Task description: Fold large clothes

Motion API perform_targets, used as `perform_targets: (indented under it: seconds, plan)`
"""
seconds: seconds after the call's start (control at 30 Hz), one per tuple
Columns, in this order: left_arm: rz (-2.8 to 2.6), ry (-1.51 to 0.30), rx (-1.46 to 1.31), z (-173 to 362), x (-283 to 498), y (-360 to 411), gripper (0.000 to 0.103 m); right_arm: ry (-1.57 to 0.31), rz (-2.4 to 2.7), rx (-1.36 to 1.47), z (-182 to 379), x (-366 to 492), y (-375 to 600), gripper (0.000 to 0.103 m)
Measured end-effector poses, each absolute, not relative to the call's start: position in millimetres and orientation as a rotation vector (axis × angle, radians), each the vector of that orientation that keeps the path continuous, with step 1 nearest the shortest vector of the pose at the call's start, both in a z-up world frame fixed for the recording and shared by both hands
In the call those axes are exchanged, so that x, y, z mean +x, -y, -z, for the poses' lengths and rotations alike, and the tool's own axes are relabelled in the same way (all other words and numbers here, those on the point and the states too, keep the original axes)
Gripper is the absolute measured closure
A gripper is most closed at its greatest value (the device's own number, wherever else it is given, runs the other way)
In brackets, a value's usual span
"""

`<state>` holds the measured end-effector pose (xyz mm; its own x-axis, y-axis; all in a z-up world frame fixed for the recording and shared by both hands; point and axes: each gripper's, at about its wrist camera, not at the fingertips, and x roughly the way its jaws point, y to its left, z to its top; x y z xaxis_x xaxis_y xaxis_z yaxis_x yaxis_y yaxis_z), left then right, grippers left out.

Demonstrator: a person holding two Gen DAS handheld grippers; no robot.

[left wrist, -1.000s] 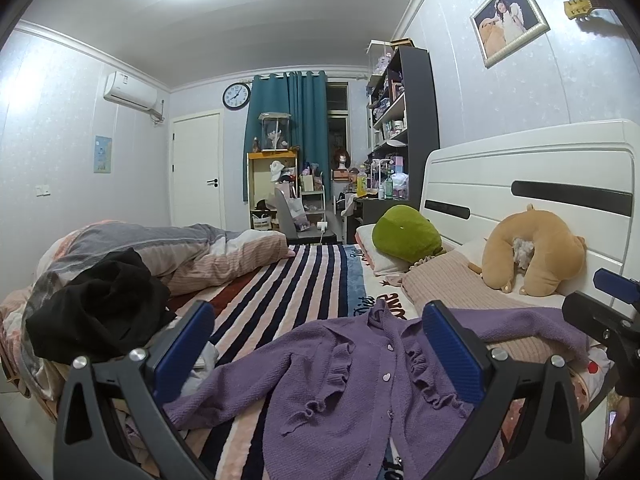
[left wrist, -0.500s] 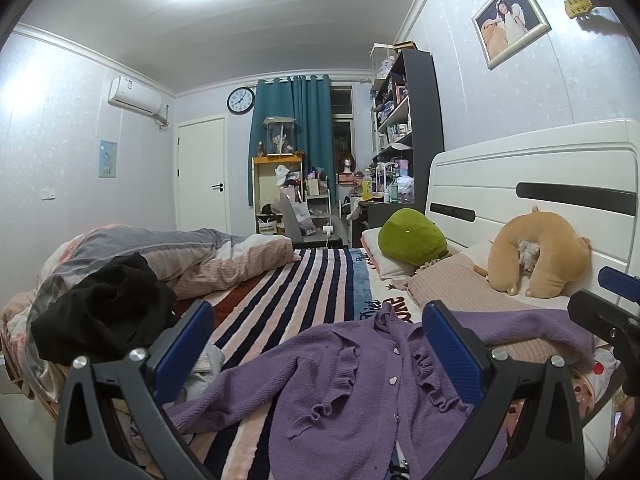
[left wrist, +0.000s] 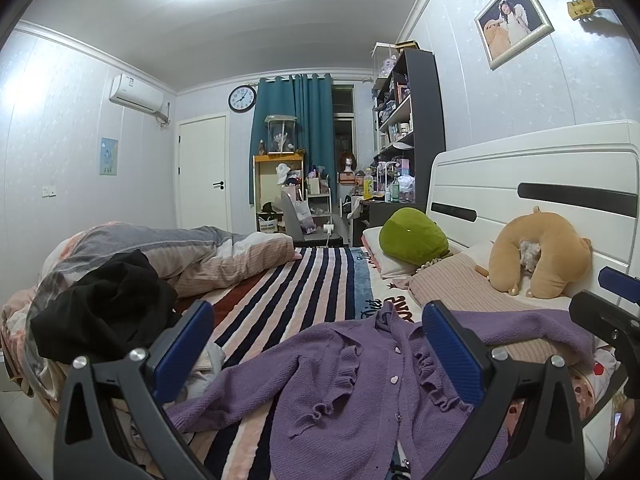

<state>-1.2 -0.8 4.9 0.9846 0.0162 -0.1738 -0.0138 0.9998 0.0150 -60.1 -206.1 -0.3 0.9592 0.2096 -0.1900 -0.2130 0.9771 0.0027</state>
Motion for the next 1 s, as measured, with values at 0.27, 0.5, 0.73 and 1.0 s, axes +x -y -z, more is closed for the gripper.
perform_targets:
  seconds: [0.27, 0.5, 0.73, 1.0]
  plan:
    - [-0.004, -0.181, 0.007, 0.5, -0.7, -4.0, 0.001, -0.179, -0.202, -0.013, -2.7, -58.4, 203.6, 0.000]
    - [0.033, -0.213, -0.023, 14.7, 5.1, -42.2, 0.001, -0.095, -0.216, 0.013, 3.9, -56.6, 187.4, 0.000]
    - [-0.014, -0.284, -0.079, 40.3, 22.5, -110.8, 0.001, -0.193, -0.252, -0.023, 29.8, -28.5, 154.2, 0.000]
    - [-0.130, -0.433, -0.118, 95.7, 47.4, -190.0, 0.001, -0.333, -0.265, -0.033, 75.1, 10.0, 122.4, 0.000]
